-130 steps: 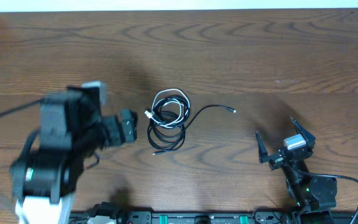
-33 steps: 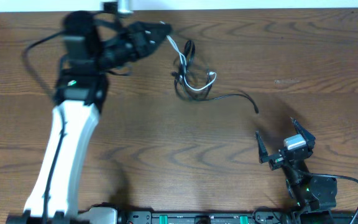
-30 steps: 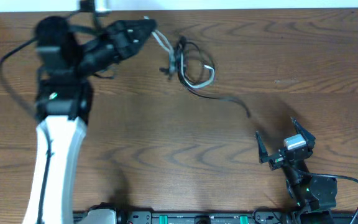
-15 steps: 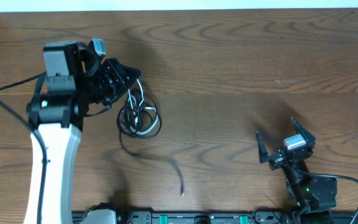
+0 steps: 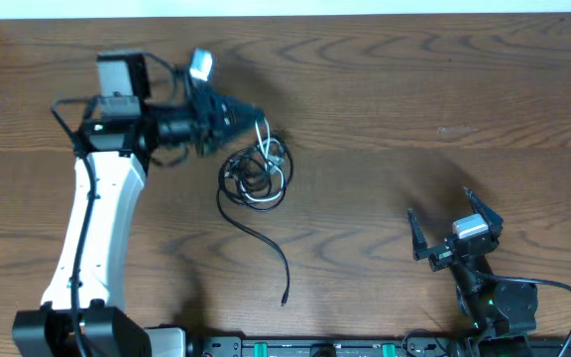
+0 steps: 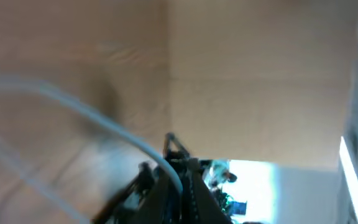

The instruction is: Untangle cables

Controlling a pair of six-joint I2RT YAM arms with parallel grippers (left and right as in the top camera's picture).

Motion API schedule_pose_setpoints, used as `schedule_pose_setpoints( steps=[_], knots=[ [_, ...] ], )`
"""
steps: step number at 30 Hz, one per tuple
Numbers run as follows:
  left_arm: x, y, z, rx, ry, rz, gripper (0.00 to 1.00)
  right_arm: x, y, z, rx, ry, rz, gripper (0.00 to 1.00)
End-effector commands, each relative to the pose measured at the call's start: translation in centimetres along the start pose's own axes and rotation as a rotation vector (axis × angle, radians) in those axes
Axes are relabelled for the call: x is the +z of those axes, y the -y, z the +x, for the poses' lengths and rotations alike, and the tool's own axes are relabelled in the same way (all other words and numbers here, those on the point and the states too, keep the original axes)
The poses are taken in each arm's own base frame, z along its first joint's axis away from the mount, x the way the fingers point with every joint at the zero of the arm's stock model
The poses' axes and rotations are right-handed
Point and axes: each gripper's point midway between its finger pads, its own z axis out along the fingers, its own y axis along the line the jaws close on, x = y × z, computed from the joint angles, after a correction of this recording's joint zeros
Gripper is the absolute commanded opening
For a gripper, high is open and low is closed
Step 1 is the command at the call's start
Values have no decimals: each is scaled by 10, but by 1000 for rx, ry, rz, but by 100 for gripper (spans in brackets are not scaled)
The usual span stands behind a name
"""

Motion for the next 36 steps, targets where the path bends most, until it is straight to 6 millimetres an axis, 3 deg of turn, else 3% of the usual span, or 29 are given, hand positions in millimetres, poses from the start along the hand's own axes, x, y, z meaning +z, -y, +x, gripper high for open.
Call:
schedule_pose_setpoints(
  steps=[1, 4, 7, 19, 30, 32, 36],
  knots=[
    [1, -69, 6, -41, 52, -316, 7, 0, -1, 0, 11, 0, -4, 99],
    [-6, -104, 21, -62, 41, -537, 7, 0, -1, 0, 11, 0, -4, 99],
    [-7, -120, 32, -58, 19, -665, 7, 0, -1, 0, 11, 0, -4, 99],
    [0, -141, 48, 52, -10, -925, 8, 0, -1, 0, 11, 0, -4, 99],
    [35, -129, 71, 77, -67, -895, 7, 0, -1, 0, 11, 0, -4, 99],
    [51, -116, 81, 77, -111, -803, 8, 0, -1, 0, 11, 0, -4, 99],
    [89, -64, 95, 102, -224, -452, 8, 0, -1, 0, 11, 0, -4, 99]
  ],
)
